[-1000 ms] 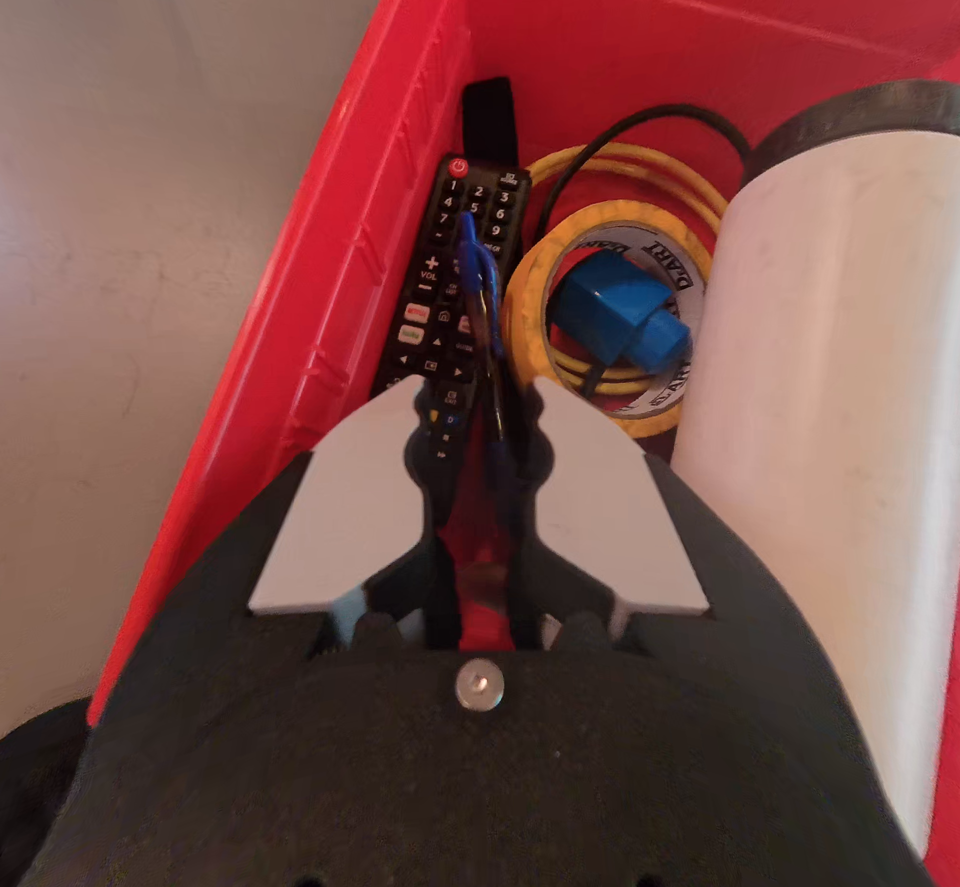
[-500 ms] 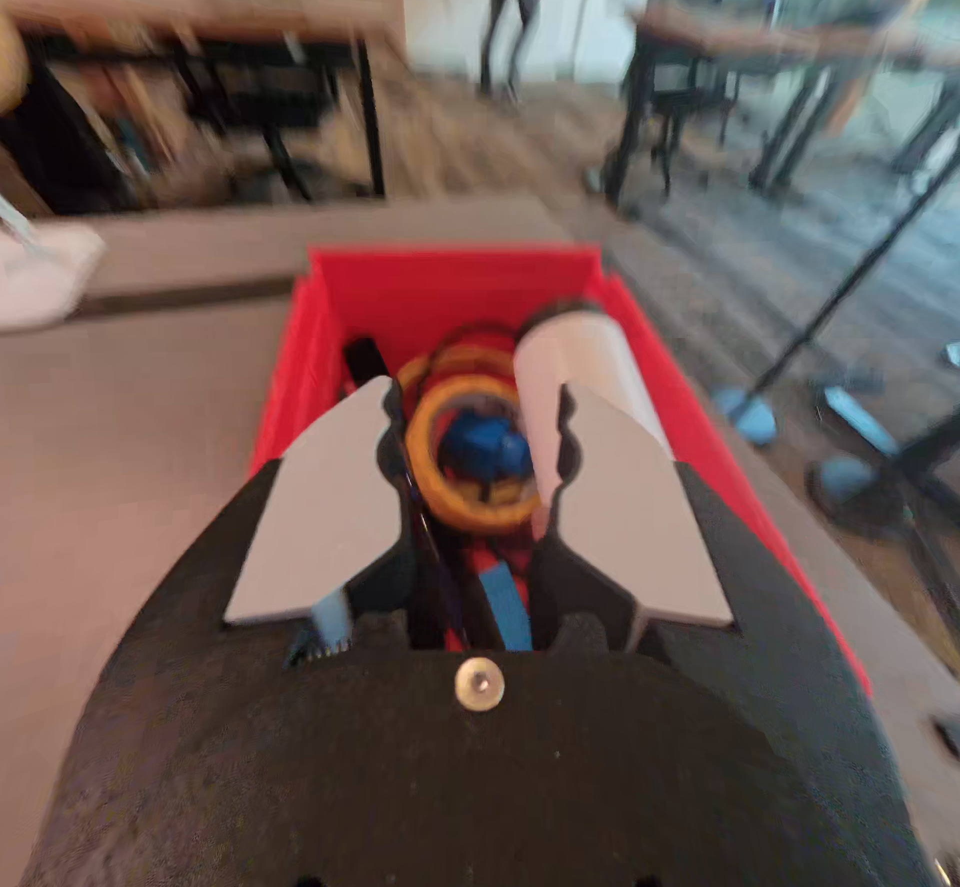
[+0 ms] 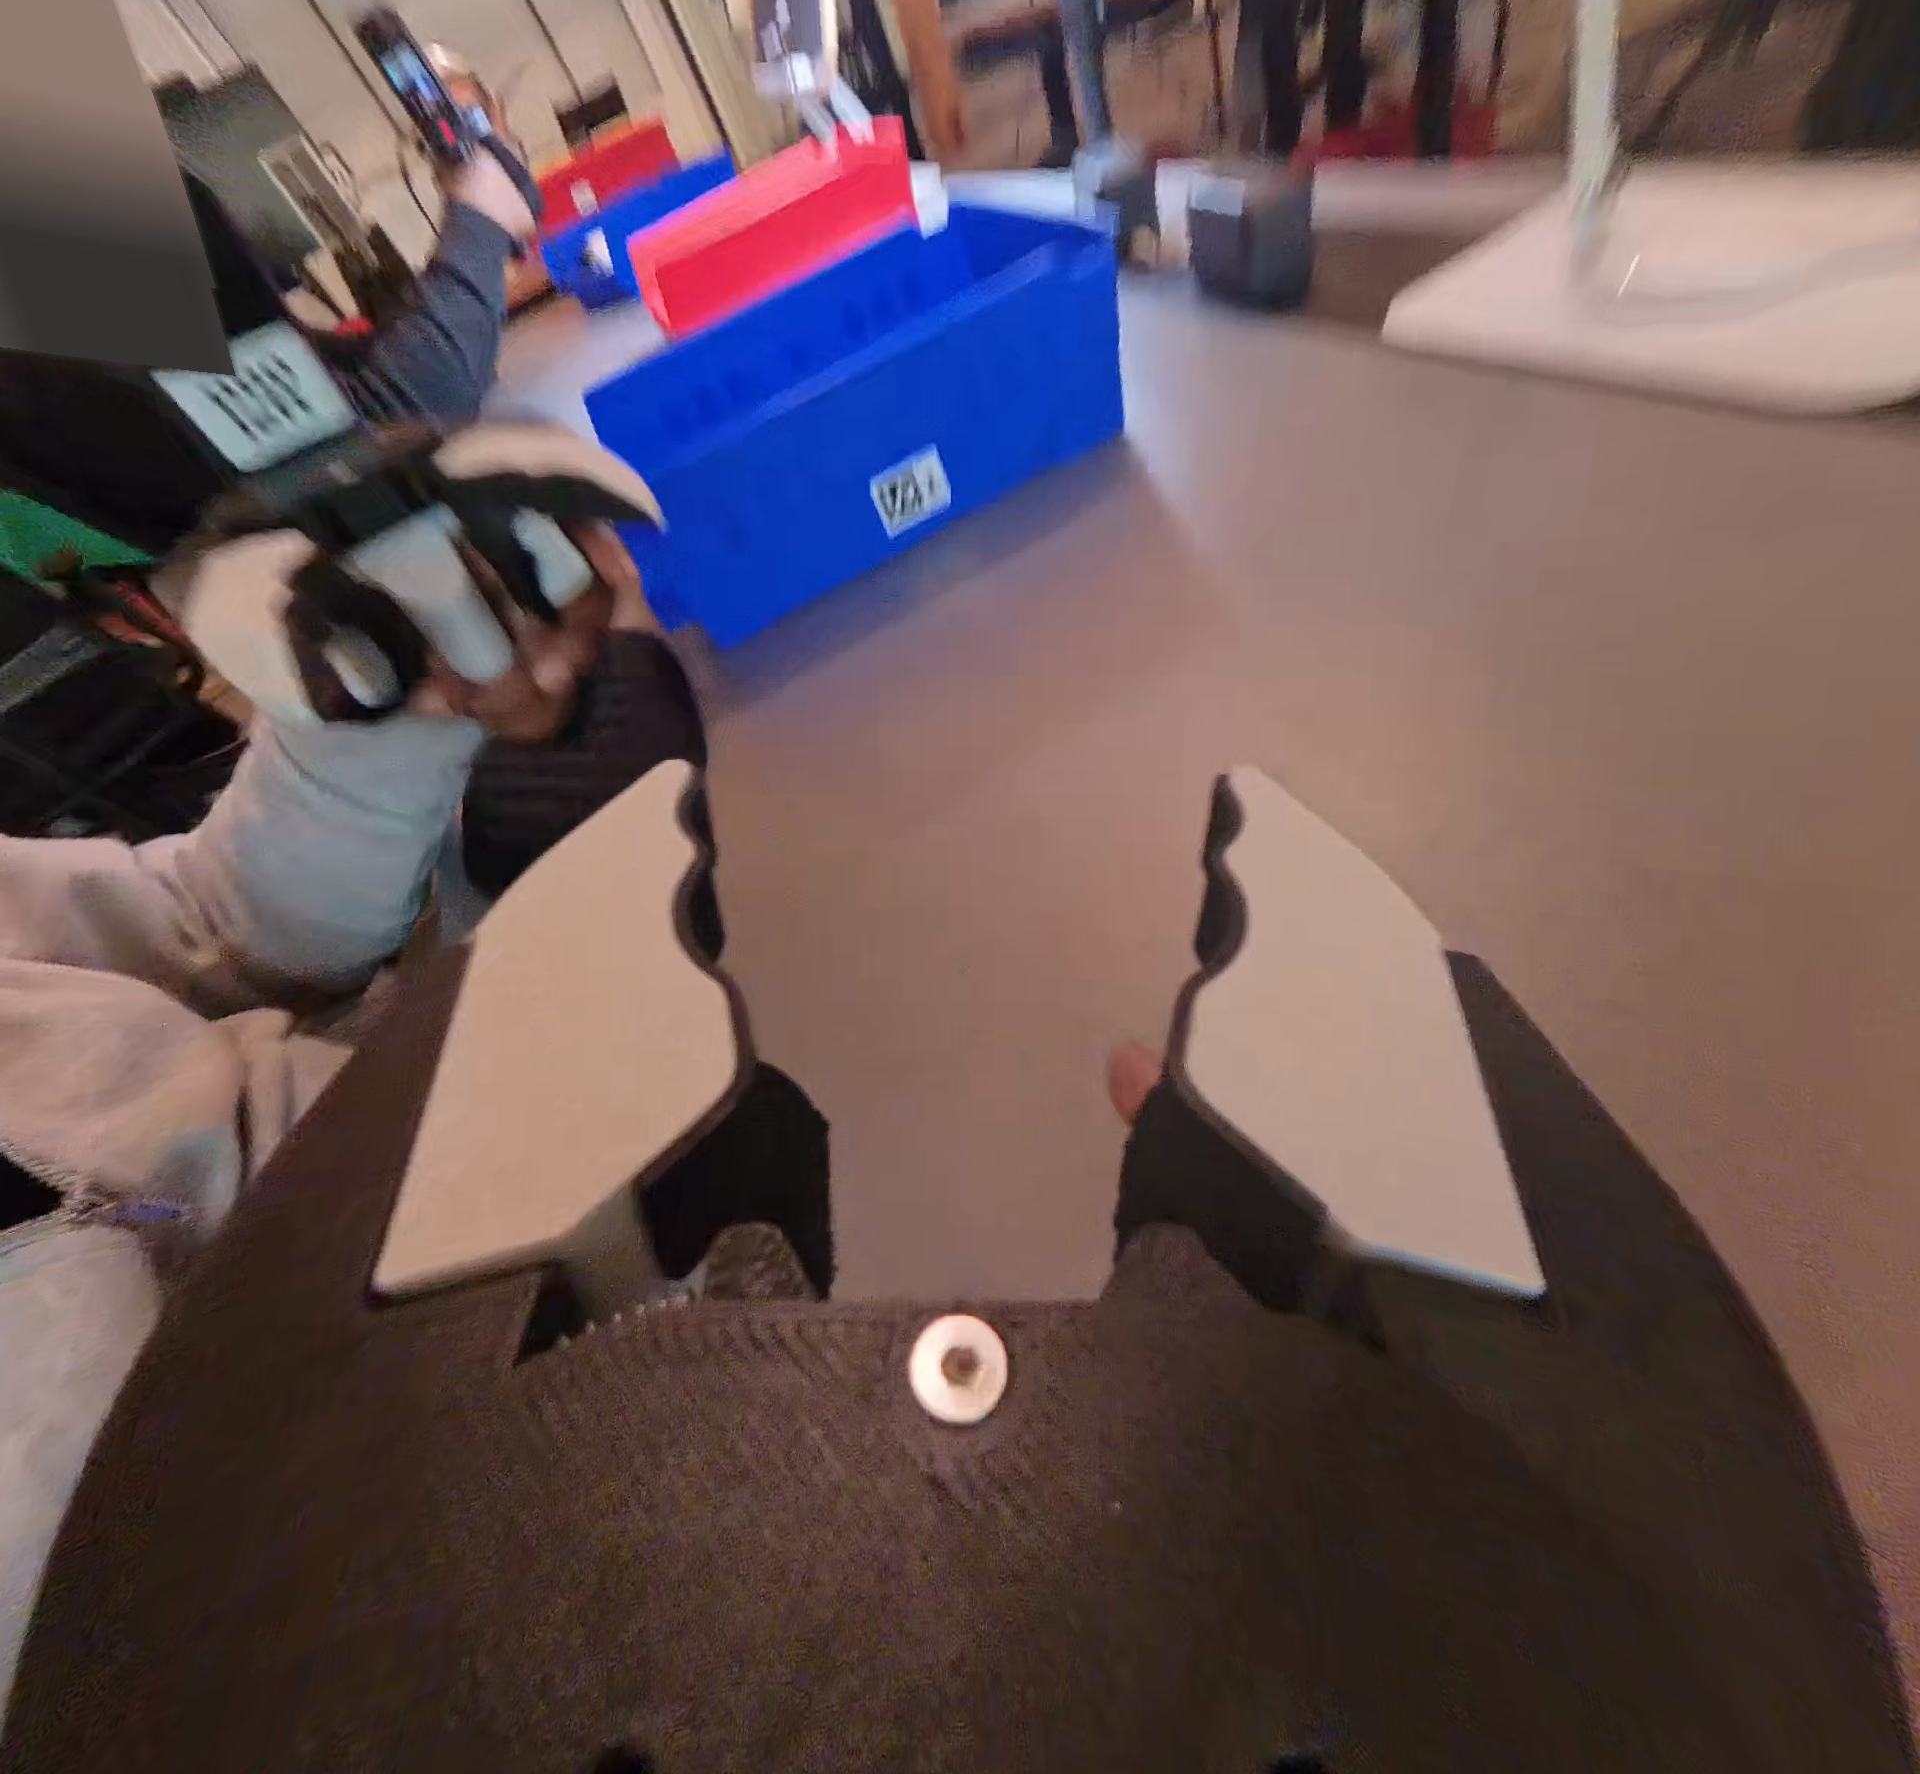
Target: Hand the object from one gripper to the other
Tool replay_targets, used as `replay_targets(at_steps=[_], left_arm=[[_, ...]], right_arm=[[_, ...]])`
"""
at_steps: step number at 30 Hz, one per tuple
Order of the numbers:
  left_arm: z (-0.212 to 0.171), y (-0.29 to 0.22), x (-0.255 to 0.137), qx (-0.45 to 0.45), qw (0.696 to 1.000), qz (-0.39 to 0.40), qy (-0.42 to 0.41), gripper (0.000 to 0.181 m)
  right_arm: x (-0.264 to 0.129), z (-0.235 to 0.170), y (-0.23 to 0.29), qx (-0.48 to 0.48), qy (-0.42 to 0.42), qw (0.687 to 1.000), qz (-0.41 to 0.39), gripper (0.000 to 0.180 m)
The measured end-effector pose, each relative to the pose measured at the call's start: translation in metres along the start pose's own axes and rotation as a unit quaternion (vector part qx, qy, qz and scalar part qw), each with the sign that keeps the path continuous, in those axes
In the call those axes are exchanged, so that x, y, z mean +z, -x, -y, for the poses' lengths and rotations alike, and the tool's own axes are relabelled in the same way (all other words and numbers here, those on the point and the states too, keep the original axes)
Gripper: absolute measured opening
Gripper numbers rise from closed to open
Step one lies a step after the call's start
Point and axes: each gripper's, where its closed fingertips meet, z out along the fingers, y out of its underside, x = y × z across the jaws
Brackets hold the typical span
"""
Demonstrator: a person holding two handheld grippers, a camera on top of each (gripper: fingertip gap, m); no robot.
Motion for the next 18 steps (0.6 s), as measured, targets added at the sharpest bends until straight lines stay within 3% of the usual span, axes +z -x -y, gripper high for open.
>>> replay_targets(at_steps=[1,3,6,9,13,16,18], left_arm=[[0.005,0.005,-0.015,0.001,1.000,0.011,0.012,0.088],[0.014,0.028,-0.050,-0.005,0.997,0.061,0.047,0.088],[0.025,0.088,-0.110,-0.006,0.978,0.181,0.106,0.088],[0.002,0.184,-0.184,-0.034,0.898,0.365,0.241,0.089],[-0.059,0.251,-0.228,-0.135,0.803,0.391,0.430,0.099],[-0.085,0.285,-0.242,-0.155,0.754,0.409,0.489,0.099],[-0.096,0.300,-0.246,-0.155,0.735,0.415,0.512,0.085]], right_arm=[[0.008,-0.011,-0.001,0.024,0.032,0.999,0.004,0.099],[0.018,-0.023,-0.004,0.054,0.058,0.997,0.005,0.093],[0.023,-0.025,-0.007,0.029,0.053,0.998,0.000,0.051],[0.023,-0.029,-0.002,-0.028,0.057,0.998,0.014,0.021],[0.024,-0.046,-0.001,-0.051,0.101,0.993,0.016,0.010],[0.028,-0.050,0.003,-0.041,0.111,0.992,0.032,0.017],[0.029,-0.046,0.002,-0.047,0.099,0.994,0.029,0.023]])
